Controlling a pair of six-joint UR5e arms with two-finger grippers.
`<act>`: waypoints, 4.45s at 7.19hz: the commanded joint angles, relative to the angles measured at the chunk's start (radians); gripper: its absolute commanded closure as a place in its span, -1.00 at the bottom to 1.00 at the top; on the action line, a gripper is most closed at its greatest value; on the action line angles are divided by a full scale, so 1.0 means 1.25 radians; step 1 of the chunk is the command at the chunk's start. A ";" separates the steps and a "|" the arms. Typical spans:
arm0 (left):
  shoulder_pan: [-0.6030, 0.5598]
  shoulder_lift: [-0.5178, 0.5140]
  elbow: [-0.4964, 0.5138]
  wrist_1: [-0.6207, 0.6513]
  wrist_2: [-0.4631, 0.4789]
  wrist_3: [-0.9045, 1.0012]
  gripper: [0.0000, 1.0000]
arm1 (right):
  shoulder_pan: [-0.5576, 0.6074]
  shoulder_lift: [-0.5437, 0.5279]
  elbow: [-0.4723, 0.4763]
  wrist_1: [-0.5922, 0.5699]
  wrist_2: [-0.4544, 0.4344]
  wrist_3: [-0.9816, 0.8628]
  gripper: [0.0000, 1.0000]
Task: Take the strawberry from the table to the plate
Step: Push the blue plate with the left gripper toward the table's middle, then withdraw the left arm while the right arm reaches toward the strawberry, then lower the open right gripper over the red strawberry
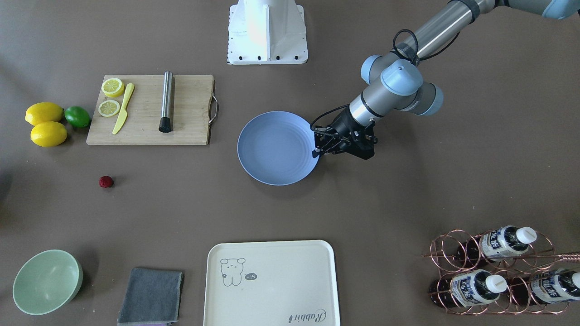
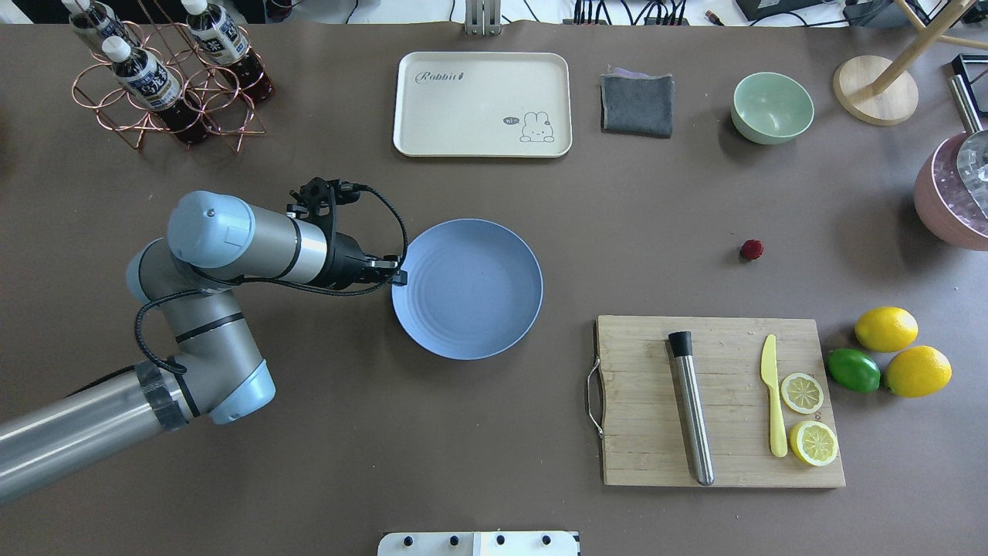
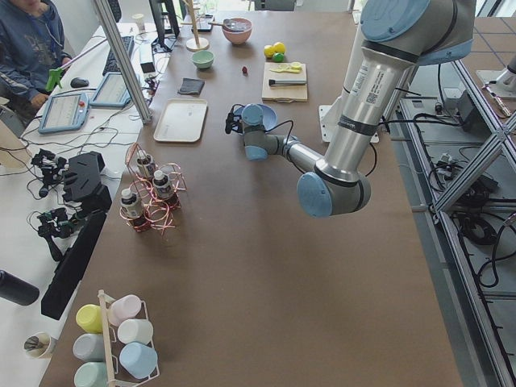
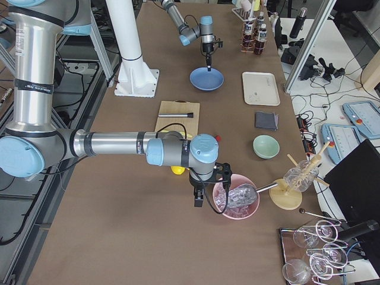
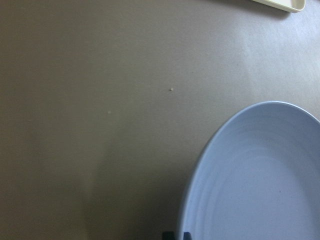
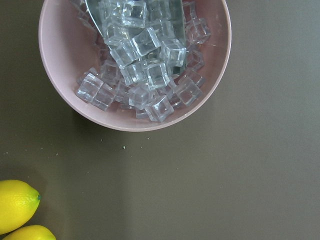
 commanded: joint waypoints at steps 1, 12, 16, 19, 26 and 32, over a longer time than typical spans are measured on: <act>0.024 -0.035 0.035 0.002 0.062 -0.004 1.00 | -0.001 0.000 0.000 0.000 0.000 0.000 -1.00; -0.456 0.256 -0.084 0.254 -0.281 0.793 -1.00 | -0.213 0.205 0.049 0.001 0.032 0.367 -1.00; -0.736 0.333 -0.081 0.573 -0.327 1.257 -1.00 | -0.292 0.246 0.051 0.012 -0.014 0.451 -1.00; -0.792 0.333 -0.132 0.817 -0.292 1.269 -1.00 | -0.365 0.259 0.043 0.121 -0.053 0.570 -1.00; -0.802 0.375 -0.154 0.824 -0.293 1.267 -1.00 | -0.547 0.281 -0.124 0.399 -0.243 0.771 -1.00; -0.802 0.377 -0.153 0.824 -0.265 1.267 -1.00 | -0.565 0.268 -0.123 0.410 -0.243 0.850 -0.84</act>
